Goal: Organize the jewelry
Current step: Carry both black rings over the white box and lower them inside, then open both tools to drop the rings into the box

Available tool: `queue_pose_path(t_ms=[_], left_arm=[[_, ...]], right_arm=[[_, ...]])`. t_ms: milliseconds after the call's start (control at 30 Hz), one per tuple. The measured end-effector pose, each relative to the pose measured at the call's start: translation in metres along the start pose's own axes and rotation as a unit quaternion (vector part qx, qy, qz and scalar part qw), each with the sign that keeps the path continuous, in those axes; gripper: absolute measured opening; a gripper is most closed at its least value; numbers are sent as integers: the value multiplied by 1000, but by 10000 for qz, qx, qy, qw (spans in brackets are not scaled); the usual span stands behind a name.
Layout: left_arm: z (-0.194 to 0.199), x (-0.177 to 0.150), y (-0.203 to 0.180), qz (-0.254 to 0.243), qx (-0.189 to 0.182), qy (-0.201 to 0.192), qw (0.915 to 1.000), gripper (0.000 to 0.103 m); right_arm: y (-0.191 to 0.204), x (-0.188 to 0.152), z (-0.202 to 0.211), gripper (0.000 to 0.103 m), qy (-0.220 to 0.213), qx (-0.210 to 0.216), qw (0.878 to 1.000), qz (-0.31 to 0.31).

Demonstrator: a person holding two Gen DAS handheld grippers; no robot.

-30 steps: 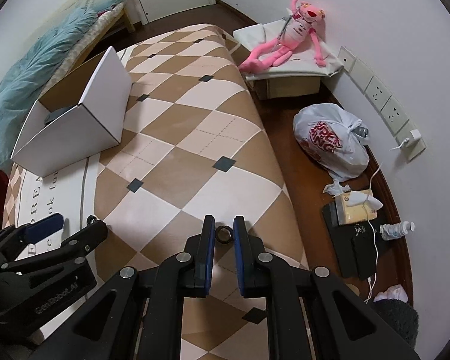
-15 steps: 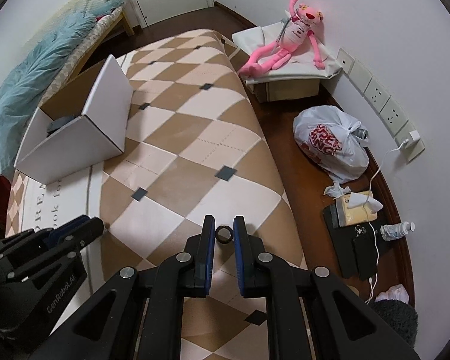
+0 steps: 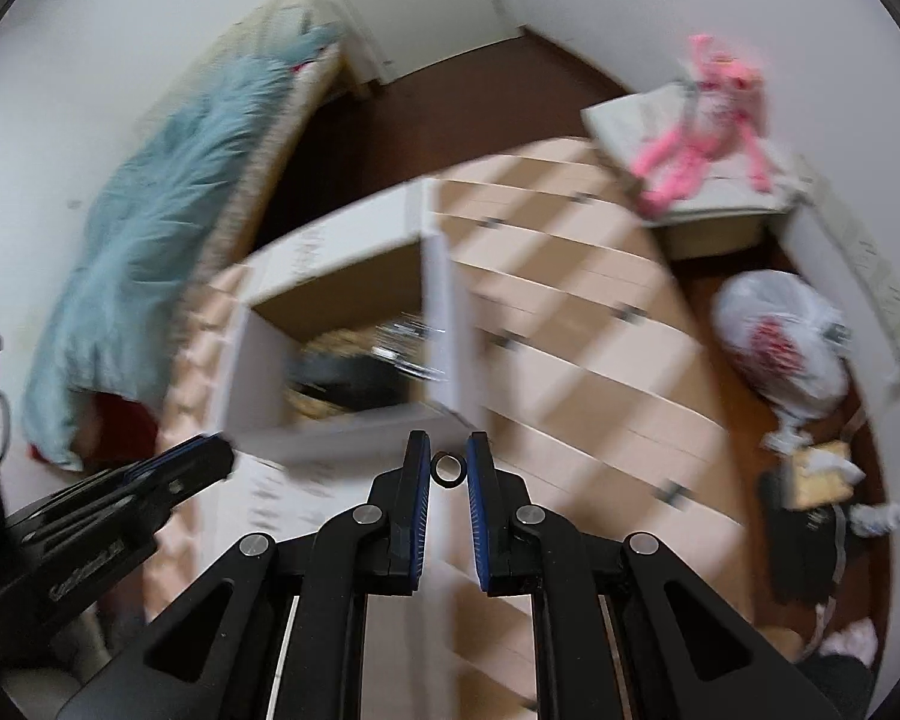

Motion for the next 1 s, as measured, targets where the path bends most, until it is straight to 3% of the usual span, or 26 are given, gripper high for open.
queue_pose_path(t_ms=[267,633,733,800,1000], left_arm=[[-37,51,39,460,-144,440,9979,10],[-61,60,69,1198,-160,987,9878,13],[-56,62,75,1144,-21,882,9895,37],[-52,64,79,1156,24,823,9899,60],[-36,66,90,1025,374,549,9925,83]], right_arm=[[37,37,-72,13,889,450,9949,-186],[42,48,-125,17,1837,778,9774,-703],[35,52,-125,30,1729,709,9795,-757],[31,53,-123,30,1705,756,9790,-826],[15,64,-99,34,1278,225,9905,-446]])
Point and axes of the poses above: each gripper's, at about its wrist camera, not at the fingertips, and z roughly against the way its jaws point, y to its left, x to its top, the point moved 7 cm from there along -z, roughly the way its jaws point, and after that the axes turned 7 degrees about -y, right-handed, at the moved point
